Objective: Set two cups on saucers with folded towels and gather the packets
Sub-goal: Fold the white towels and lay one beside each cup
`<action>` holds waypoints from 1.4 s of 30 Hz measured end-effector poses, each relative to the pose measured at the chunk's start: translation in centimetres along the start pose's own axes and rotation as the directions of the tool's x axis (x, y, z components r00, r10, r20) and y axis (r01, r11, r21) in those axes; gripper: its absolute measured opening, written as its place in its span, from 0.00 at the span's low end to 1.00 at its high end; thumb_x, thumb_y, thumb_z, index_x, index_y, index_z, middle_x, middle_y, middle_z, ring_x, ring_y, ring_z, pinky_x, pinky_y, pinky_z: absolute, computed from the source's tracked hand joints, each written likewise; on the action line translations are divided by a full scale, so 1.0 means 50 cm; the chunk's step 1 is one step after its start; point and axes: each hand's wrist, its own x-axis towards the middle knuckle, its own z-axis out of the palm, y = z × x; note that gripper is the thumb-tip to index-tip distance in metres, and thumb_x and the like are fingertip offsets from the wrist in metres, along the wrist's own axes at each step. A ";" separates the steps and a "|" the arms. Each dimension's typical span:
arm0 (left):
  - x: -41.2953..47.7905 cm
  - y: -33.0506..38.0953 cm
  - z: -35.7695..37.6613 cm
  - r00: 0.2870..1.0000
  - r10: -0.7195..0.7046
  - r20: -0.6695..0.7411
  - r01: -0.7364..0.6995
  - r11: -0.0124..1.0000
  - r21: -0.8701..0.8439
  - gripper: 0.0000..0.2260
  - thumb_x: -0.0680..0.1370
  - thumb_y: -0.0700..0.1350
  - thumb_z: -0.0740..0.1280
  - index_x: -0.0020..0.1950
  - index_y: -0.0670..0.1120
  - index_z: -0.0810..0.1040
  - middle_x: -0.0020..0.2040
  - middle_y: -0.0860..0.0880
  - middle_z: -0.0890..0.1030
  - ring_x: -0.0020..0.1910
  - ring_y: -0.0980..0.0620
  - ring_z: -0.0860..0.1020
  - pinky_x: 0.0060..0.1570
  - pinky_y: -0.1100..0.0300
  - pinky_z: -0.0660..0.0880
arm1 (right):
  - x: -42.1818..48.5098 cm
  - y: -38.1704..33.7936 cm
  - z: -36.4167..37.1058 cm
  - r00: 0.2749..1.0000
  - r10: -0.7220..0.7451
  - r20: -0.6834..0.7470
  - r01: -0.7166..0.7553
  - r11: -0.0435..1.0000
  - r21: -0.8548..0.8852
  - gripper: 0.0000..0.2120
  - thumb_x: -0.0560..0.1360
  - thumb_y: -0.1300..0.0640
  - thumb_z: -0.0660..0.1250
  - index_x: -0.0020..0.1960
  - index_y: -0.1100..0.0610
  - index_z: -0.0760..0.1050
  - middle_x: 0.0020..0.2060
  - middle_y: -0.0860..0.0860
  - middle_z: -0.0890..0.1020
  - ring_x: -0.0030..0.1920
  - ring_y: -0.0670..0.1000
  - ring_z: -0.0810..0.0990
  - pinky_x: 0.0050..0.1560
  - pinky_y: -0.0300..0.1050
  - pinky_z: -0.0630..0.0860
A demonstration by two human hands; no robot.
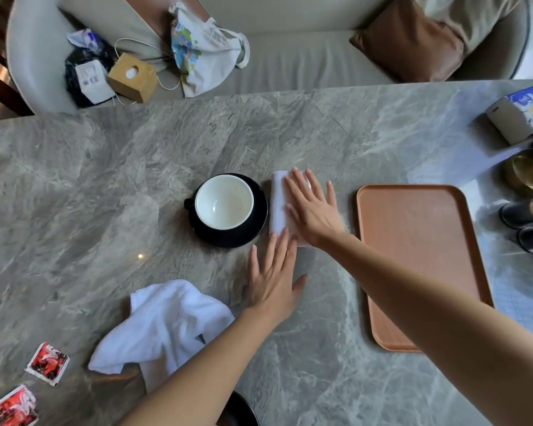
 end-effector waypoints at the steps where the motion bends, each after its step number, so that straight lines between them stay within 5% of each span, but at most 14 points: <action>1: 0.001 -0.001 0.006 0.999 -0.004 0.033 0.003 1.000 0.022 0.34 0.78 0.60 0.52 0.77 0.49 0.40 0.77 0.51 0.38 0.73 0.49 0.32 0.69 0.43 0.32 | -0.002 0.003 0.006 1.000 0.014 0.019 -0.014 1.000 0.002 0.27 0.81 0.44 0.45 0.77 0.48 0.44 0.78 0.46 0.44 0.77 0.50 0.38 0.74 0.61 0.38; 6: 0.004 -0.004 0.007 0.995 -0.018 0.094 0.011 0.998 0.067 0.35 0.78 0.63 0.49 0.72 0.49 0.30 0.74 0.52 0.30 0.72 0.51 0.28 0.68 0.45 0.29 | 0.003 0.006 0.015 0.998 0.044 0.041 -0.044 0.999 -0.017 0.29 0.80 0.43 0.44 0.77 0.50 0.41 0.78 0.46 0.42 0.76 0.49 0.37 0.73 0.60 0.36; 13: 0.008 -0.009 -0.017 0.990 0.014 0.143 -0.017 1.000 0.020 0.37 0.78 0.60 0.54 0.76 0.48 0.37 0.78 0.51 0.36 0.75 0.51 0.33 0.72 0.46 0.35 | 0.006 -0.012 0.001 0.994 0.091 0.067 -0.089 0.995 -0.035 0.28 0.81 0.46 0.48 0.77 0.51 0.44 0.78 0.48 0.44 0.77 0.51 0.39 0.74 0.62 0.39; 16: -0.007 -0.021 -0.051 0.995 0.057 0.078 -0.052 0.996 -0.067 0.33 0.77 0.56 0.59 0.77 0.47 0.48 0.79 0.49 0.49 0.77 0.52 0.47 0.75 0.49 0.42 | -0.012 -0.048 -0.020 0.975 0.157 -0.160 -0.145 0.986 0.082 0.25 0.77 0.52 0.58 0.72 0.53 0.61 0.74 0.52 0.61 0.74 0.56 0.58 0.73 0.60 0.52; 19: -0.062 -0.063 -0.098 0.994 0.088 -0.070 -0.101 0.974 -0.204 0.22 0.74 0.49 0.63 0.68 0.48 0.69 0.67 0.49 0.73 0.65 0.50 0.71 0.69 0.52 0.62 | -0.074 -0.096 -0.033 0.926 0.136 -0.352 -0.036 0.961 0.275 0.13 0.72 0.57 0.62 0.57 0.53 0.73 0.54 0.51 0.77 0.53 0.55 0.74 0.54 0.52 0.70; 23: -0.177 -0.174 -0.141 0.970 0.106 -0.219 -0.160 0.956 -0.245 0.08 0.73 0.42 0.60 0.43 0.48 0.79 0.38 0.53 0.80 0.37 0.52 0.76 0.41 0.55 0.75 | -0.193 -0.174 -0.012 0.989 -0.127 0.074 0.095 0.936 0.338 0.08 0.73 0.58 0.61 0.49 0.49 0.75 0.42 0.47 0.80 0.41 0.51 0.78 0.41 0.49 0.76; 27: -0.271 -0.298 -0.144 0.977 0.052 -0.209 -0.077 0.990 -0.115 0.10 0.73 0.48 0.59 0.43 0.49 0.80 0.39 0.53 0.82 0.38 0.49 0.80 0.44 0.61 0.68 | -0.266 -0.255 0.035 0.889 -0.310 0.337 0.209 0.930 0.303 0.09 0.74 0.54 0.59 0.51 0.46 0.75 0.47 0.46 0.79 0.47 0.50 0.78 0.40 0.46 0.74; 31: -0.311 -0.387 -0.113 1.000 -0.016 -0.012 0.016 0.999 0.039 0.24 0.68 0.62 0.62 0.59 0.52 0.77 0.60 0.51 0.77 0.60 0.49 0.75 0.62 0.55 0.62 | -0.272 -0.317 0.071 0.897 -0.163 0.410 0.032 0.951 0.307 0.14 0.73 0.43 0.64 0.54 0.50 0.71 0.51 0.47 0.77 0.48 0.52 0.78 0.46 0.52 0.77; 34: -0.328 -0.426 -0.083 0.979 -0.068 0.190 0.060 0.997 0.045 0.34 0.67 0.65 0.65 0.71 0.56 0.66 0.75 0.53 0.58 0.74 0.51 0.58 0.73 0.49 0.53 | -0.267 -0.355 0.094 0.908 -0.032 0.417 -0.115 0.940 0.322 0.23 0.70 0.37 0.66 0.52 0.53 0.67 0.49 0.48 0.75 0.46 0.51 0.76 0.45 0.50 0.75; 38: -0.332 -0.441 -0.063 0.984 -0.075 0.159 0.079 0.997 -0.020 0.30 0.70 0.58 0.67 0.71 0.57 0.63 0.76 0.53 0.55 0.75 0.50 0.57 0.68 0.51 0.62 | -0.258 -0.389 0.112 0.897 0.062 0.437 -0.243 0.896 0.372 0.29 0.69 0.41 0.69 0.62 0.54 0.65 0.47 0.50 0.79 0.48 0.51 0.78 0.49 0.51 0.77; 42: -0.324 -0.444 -0.079 0.999 -0.035 -0.013 0.033 0.989 -0.143 0.13 0.71 0.46 0.67 0.56 0.51 0.77 0.65 0.51 0.72 0.62 0.46 0.73 0.53 0.52 0.73 | -0.251 -0.410 0.125 0.891 0.192 0.410 -0.372 0.828 0.420 0.24 0.71 0.47 0.69 0.61 0.54 0.65 0.37 0.47 0.77 0.40 0.50 0.76 0.44 0.49 0.73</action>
